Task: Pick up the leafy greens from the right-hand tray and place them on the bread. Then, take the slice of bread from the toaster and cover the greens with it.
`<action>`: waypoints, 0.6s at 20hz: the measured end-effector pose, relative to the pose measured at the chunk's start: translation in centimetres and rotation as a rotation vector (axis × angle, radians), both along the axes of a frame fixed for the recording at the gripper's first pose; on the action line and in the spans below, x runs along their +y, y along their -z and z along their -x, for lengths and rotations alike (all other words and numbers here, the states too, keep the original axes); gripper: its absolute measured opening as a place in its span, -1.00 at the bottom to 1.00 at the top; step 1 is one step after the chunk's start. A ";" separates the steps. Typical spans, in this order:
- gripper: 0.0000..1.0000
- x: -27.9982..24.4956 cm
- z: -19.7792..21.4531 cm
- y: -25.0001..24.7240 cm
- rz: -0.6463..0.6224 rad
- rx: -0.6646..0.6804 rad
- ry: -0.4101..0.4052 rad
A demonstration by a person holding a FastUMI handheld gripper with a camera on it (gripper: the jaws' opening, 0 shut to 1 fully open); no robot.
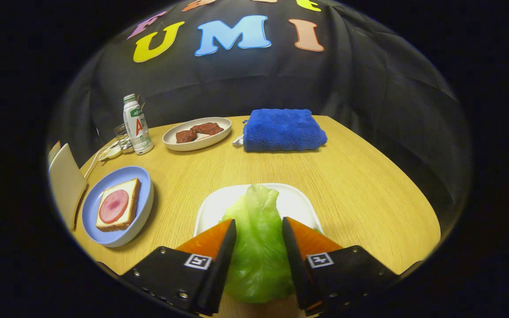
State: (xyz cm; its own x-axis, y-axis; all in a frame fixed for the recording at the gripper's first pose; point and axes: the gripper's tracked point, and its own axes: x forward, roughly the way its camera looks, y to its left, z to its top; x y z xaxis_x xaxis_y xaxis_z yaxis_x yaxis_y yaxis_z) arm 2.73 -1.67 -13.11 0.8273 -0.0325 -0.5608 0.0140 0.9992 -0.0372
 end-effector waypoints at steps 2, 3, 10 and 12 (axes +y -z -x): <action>0.22 0.6 0.0 -0.4 -0.030 -0.007 -0.022; -0.29 0.9 0.0 -0.4 -0.065 -0.003 0.013; -0.99 1.2 0.2 -2.0 -0.023 -0.113 -0.001; -1.00 2.0 0.4 -2.0 -0.033 -0.117 -0.015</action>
State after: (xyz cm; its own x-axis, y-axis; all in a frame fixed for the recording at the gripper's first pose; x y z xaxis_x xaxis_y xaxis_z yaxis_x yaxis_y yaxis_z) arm 2.34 0.28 -11.11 0.8873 -0.0025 -0.4612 0.0011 1.0000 -0.0033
